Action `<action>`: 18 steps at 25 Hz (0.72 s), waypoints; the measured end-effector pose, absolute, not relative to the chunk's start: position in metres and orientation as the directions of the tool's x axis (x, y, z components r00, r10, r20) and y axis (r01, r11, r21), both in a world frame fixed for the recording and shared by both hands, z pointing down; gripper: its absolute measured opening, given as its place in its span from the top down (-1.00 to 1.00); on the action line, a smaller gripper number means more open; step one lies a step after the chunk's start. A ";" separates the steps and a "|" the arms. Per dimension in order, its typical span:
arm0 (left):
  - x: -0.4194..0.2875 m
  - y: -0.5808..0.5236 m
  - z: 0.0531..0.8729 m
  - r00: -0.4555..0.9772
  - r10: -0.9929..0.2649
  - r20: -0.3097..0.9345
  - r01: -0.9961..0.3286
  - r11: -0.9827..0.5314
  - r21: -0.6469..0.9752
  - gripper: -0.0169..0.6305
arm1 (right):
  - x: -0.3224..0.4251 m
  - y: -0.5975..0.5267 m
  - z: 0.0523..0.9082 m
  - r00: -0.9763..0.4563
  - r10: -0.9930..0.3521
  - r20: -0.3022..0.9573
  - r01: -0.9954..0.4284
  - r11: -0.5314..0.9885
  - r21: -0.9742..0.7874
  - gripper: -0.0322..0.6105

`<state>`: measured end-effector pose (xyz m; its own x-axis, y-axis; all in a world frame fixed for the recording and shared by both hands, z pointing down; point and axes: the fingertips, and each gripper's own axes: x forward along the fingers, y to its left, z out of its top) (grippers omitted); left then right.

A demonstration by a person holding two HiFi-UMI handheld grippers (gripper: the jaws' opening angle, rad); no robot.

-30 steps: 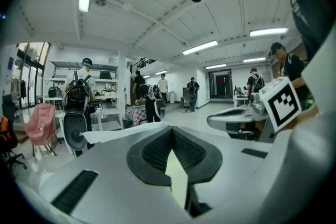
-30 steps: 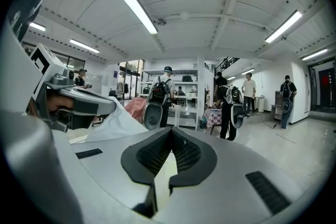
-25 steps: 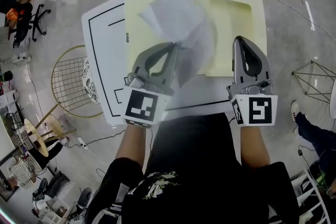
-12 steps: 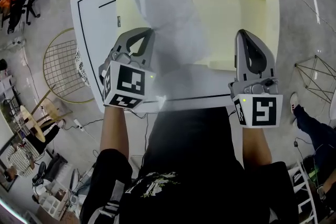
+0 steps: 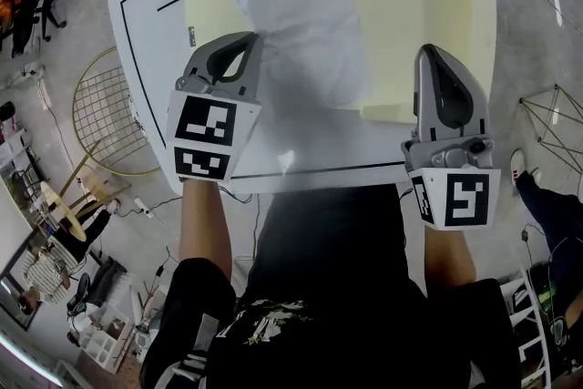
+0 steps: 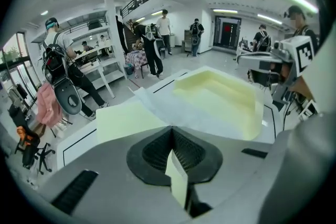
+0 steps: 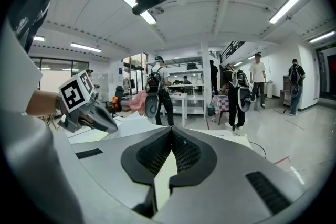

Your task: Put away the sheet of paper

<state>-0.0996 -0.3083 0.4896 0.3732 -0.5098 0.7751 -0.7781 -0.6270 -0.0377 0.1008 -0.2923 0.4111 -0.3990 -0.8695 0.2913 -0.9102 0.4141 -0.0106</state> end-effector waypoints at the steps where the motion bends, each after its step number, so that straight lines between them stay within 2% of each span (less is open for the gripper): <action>1: -0.100 -0.309 0.491 0.369 -0.510 0.777 -0.785 -0.618 -0.032 0.95 | 0.102 -0.293 0.413 -0.396 -0.870 0.292 -0.912 0.410 -0.014 0.90; 9: -0.097 -0.315 0.505 0.352 -0.490 0.797 -0.800 -0.600 -0.015 0.95 | 0.108 -0.296 0.426 -0.393 -0.871 0.295 -0.915 0.401 -0.034 0.90; 18: -0.071 -0.316 0.512 0.407 -0.458 0.790 -0.800 -0.597 0.067 0.95 | 0.130 -0.298 0.434 -0.368 -0.876 0.313 -0.927 0.374 -0.044 0.90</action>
